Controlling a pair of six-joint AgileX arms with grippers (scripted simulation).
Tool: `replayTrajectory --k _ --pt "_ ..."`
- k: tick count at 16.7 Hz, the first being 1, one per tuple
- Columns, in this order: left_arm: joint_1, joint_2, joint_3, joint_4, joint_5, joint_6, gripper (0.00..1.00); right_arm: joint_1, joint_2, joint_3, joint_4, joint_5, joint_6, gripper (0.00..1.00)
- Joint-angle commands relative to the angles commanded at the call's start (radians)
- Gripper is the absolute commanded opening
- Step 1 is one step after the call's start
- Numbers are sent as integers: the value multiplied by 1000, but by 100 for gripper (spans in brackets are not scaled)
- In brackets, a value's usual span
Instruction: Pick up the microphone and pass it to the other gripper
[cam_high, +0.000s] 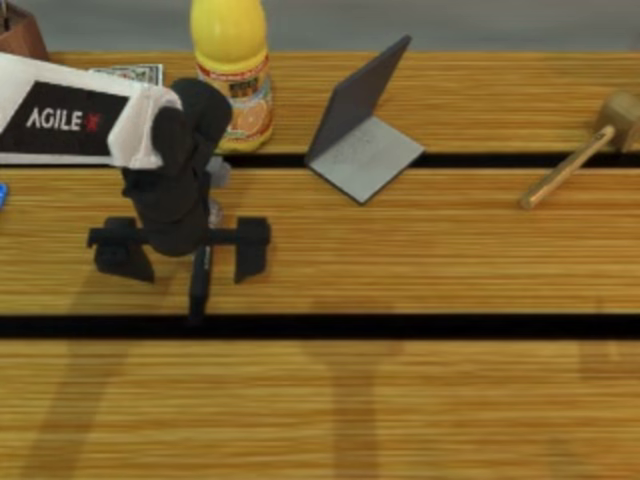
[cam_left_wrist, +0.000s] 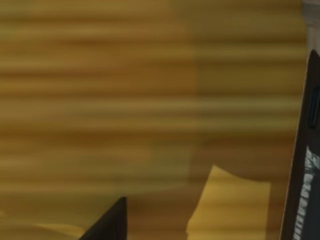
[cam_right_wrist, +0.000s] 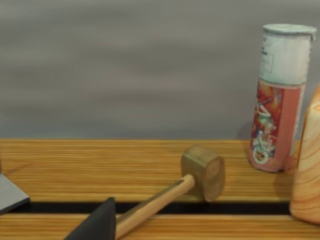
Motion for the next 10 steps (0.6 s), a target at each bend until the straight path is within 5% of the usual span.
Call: replayTrajectory --k 10 --pt "0 0 0 0 0 0 17 0 0 0 0 0 0 100"
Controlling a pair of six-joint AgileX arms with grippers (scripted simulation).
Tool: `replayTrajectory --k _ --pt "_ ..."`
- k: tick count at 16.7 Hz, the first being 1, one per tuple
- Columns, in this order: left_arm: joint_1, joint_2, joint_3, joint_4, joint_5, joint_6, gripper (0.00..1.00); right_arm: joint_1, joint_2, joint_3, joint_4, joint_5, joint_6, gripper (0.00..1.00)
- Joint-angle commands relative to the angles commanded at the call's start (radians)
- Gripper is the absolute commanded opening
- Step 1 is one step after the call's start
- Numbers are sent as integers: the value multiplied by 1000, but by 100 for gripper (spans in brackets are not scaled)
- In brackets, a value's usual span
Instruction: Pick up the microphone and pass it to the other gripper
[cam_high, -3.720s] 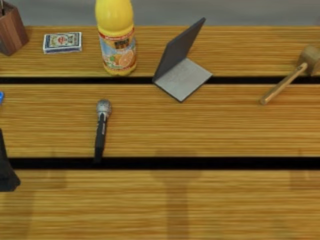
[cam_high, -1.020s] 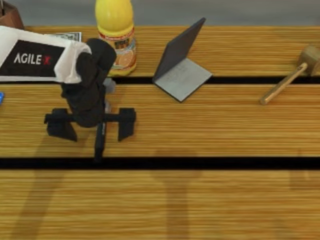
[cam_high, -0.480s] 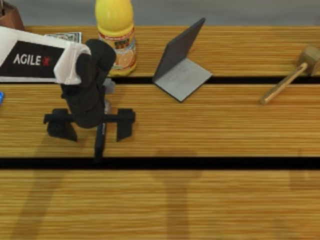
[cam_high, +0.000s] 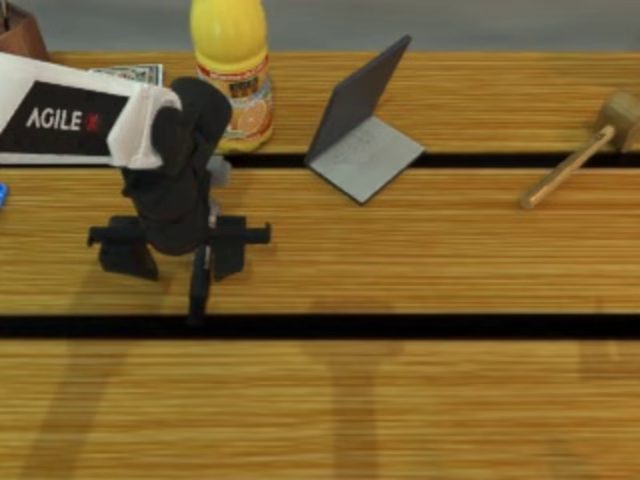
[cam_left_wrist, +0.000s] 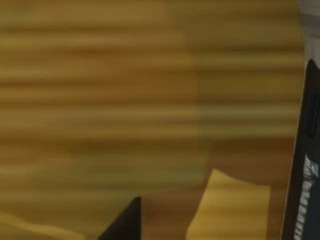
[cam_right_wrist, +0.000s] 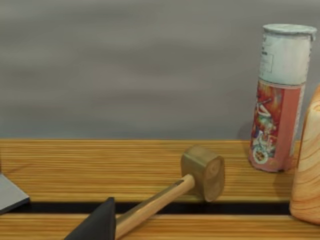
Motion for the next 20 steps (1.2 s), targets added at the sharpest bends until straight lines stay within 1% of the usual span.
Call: replayTrajectory --k 2,3,10,11,13,16,20 --pt "0 0 0 0 0 0 2 0 0 0 0 0 0 100" --pt "0 0 0 0 0 0 0 0 0 0 0 0 0 100" --pt "0 0 0 0 0 0 0 0 0 0 0 0 0 100" --pt "2 -57 17 -26 -25 19 0 0 0 0 0 0 0 100" --pt "2 -59 14 -14 -21 23 0 0 0 0 0 0 0 100" --pt "3 -77 -6 82 14 44 0 0 0 0 0 0 0 100" --pt "9 -120 -66 331 101 95 0 0 0 0 0 0 0 100"
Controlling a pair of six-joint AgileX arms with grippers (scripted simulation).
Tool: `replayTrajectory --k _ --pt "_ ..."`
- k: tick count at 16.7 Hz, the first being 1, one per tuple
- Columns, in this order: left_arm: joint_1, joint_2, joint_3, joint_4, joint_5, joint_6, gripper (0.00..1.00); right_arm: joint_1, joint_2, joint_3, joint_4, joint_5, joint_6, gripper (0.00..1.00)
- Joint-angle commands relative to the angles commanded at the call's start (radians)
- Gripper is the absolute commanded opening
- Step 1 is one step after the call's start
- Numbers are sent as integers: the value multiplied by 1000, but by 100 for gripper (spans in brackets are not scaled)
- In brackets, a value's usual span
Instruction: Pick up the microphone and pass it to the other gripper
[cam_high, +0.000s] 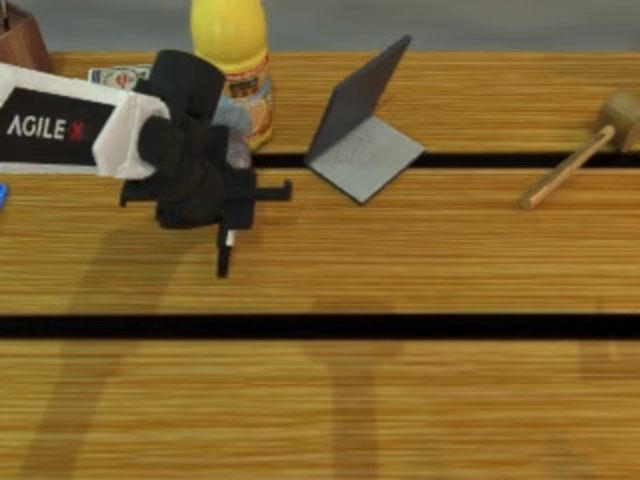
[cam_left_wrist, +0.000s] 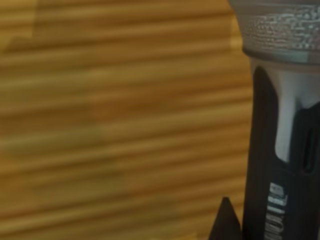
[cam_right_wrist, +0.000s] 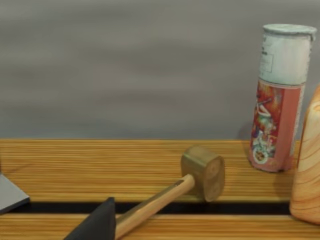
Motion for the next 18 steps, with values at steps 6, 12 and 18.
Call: replayTrajectory --k 6,12,18 --pt "17 -102 -160 517 177 106 0 0 0 0 0 0 0 100" --pt "33 -233 -307 1009 339 210 0 0 0 0 0 0 0 100" --pt "41 -299 -357 1160 399 253 0 0 0 0 0 0 0 100"
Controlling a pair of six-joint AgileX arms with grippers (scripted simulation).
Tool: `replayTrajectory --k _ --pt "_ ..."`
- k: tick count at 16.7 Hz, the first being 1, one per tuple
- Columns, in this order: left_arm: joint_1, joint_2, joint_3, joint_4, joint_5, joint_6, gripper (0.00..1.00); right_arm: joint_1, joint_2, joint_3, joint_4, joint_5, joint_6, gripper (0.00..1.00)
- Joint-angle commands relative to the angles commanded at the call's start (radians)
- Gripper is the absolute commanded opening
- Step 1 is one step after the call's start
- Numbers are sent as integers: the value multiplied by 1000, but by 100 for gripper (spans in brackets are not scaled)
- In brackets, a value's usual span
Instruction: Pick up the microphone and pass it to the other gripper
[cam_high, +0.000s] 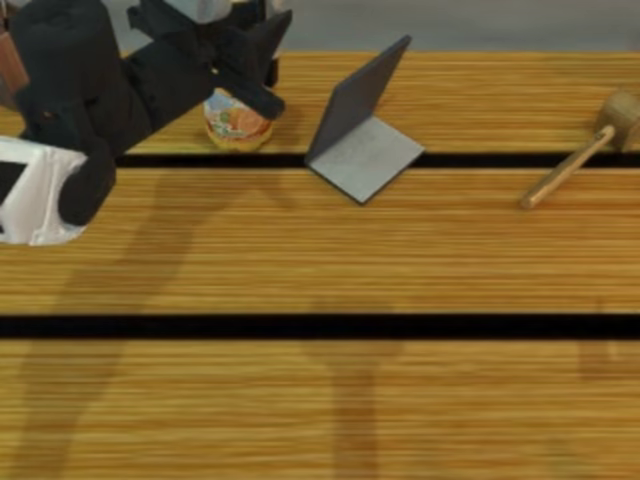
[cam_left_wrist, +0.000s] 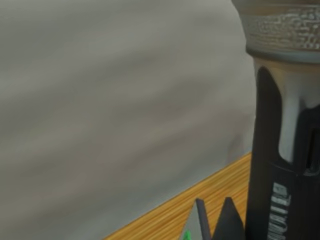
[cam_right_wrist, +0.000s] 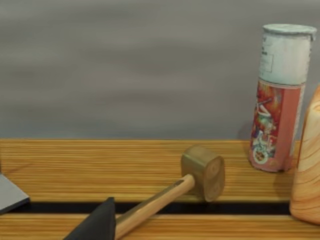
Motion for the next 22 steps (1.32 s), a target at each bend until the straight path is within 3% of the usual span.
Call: replayTrajectory --k 5,8,12,14,22 --pt "-22 -12 -2 -6 -19 0 0 0 0 0 0 0 0 100" --pt "-104 -94 -39 -26 -112 -2 0 0 0 0 0 0 0 100" --pt "-258 -234 -107 -65 -278 -7 0 0 0 0 0 0 0 100" --pt "-306 -281 -127 -76 -326 -8 0 0 0 0 0 0 0 100" --pt "-315 -290 -131 -78 -335 -9 0 0 0 0 0 0 0 100"
